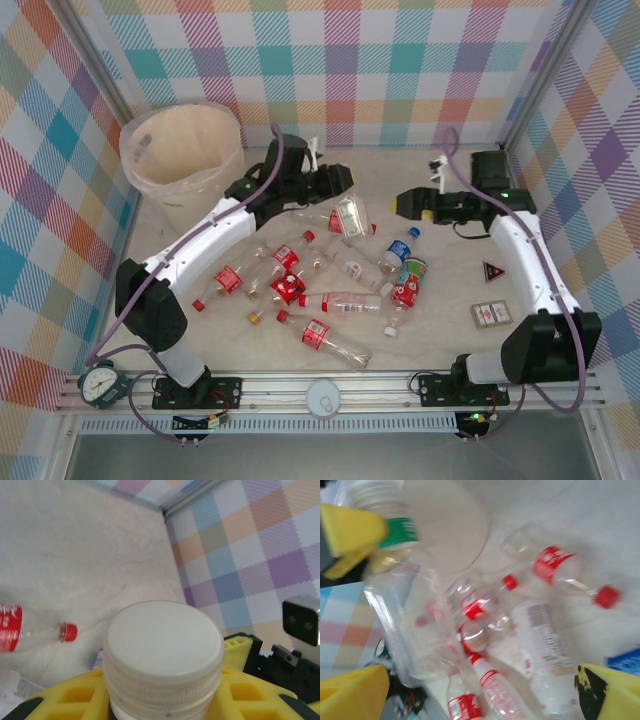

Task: Put the plastic bottles in the bin

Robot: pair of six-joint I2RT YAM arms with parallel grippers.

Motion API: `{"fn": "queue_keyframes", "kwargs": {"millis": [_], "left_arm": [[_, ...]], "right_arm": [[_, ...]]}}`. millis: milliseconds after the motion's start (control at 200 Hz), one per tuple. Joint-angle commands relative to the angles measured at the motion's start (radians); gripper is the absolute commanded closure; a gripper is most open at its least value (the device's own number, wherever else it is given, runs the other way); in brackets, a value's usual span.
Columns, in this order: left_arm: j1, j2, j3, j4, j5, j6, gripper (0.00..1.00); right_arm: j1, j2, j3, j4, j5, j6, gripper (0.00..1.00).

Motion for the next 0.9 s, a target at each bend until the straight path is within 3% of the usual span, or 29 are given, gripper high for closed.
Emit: {"fn": "queue_keyframes", "kwargs": {"millis": [0, 345, 655, 895], "left_arm": [[0.055, 0.001, 0.122, -0.031, 0.027, 0.044, 0.74], [0.267, -0.004, 0.422, -0.093, -0.031, 0.087, 0.86], [0.569, -0.058, 0.453, -0.188, -0.099, 0.120, 1.00], [0.751, -0.023, 0.474, -0.338, -0.119, 0.202, 1.00]], "right_arm": [[-0.018, -0.016, -0.008, -0.005, 0.083, 0.068, 0.05], [-0.022, 0.008, -0.064, -0.013, 0.170, 0.107, 0.04], [-0.023, -0.008, -0.067, -0.041, 0.199, 0.078, 0.03], [-0.022, -0.018, -0.098, -0.047, 0.216, 0.068, 0.03]]}}
